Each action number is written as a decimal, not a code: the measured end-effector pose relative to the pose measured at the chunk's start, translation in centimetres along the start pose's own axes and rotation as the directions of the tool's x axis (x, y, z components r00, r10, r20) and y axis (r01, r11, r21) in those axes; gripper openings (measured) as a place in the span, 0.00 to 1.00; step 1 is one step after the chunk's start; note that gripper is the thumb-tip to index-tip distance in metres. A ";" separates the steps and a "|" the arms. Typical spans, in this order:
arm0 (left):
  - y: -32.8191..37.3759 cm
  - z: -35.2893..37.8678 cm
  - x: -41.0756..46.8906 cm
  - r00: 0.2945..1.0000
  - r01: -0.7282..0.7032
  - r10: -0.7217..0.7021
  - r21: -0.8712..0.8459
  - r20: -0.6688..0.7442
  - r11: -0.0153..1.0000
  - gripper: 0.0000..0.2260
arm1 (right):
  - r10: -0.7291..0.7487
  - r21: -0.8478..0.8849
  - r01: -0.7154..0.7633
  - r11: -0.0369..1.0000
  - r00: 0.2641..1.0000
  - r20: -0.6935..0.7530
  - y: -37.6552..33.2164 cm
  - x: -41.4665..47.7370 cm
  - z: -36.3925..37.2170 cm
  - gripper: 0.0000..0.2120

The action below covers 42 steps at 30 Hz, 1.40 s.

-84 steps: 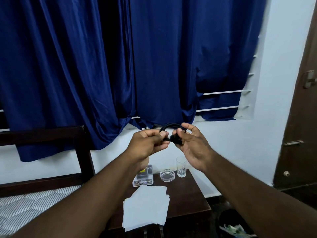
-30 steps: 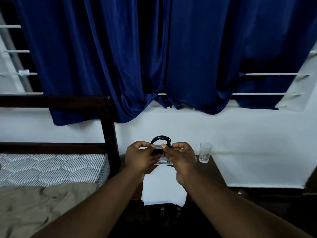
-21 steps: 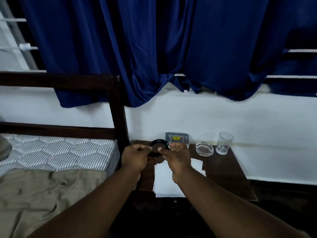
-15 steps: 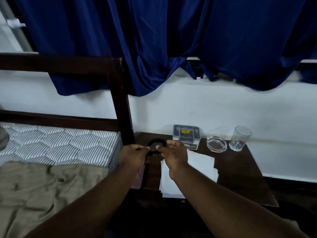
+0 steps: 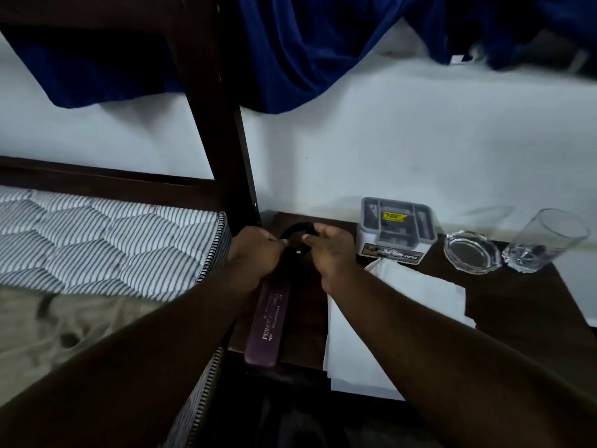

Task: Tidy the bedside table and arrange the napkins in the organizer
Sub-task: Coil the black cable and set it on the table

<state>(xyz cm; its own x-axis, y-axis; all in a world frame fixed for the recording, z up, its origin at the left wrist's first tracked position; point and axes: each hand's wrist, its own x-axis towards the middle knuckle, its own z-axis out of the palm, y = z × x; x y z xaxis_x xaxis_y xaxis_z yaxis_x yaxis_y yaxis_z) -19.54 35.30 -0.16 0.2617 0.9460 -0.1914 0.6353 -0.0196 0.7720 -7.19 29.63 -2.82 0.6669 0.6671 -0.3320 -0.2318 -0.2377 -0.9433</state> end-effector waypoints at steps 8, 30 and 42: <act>-1.7 2.1 3.8 0.999 -0.046 0.049 0.198 -0.014 0.979 0.11 | -0.005 -0.175 0.010 0.985 1.000 0.030 1.5 3.9 1.1 0.20; -1.3 2.1 2.2 0.985 -0.062 0.091 0.191 -0.145 0.980 0.11 | -0.183 -0.512 0.181 0.840 0.982 0.048 0.8 3.0 -0.1 0.13; 3.6 4.0 -8.2 0.935 -0.298 0.312 0.107 -0.168 0.949 0.05 | -0.201 -0.360 0.221 0.906 0.975 0.093 -2.0 -3.1 -7.6 0.18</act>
<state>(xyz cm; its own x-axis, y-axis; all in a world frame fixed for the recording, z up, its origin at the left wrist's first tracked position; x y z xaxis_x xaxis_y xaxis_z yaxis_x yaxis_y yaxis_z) -16.44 26.21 1.77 0.3211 0.9327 0.1641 0.6028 -0.3349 0.7242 -3.45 22.63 0.12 0.6311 0.7639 -0.1345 0.1927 -0.3224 -0.9268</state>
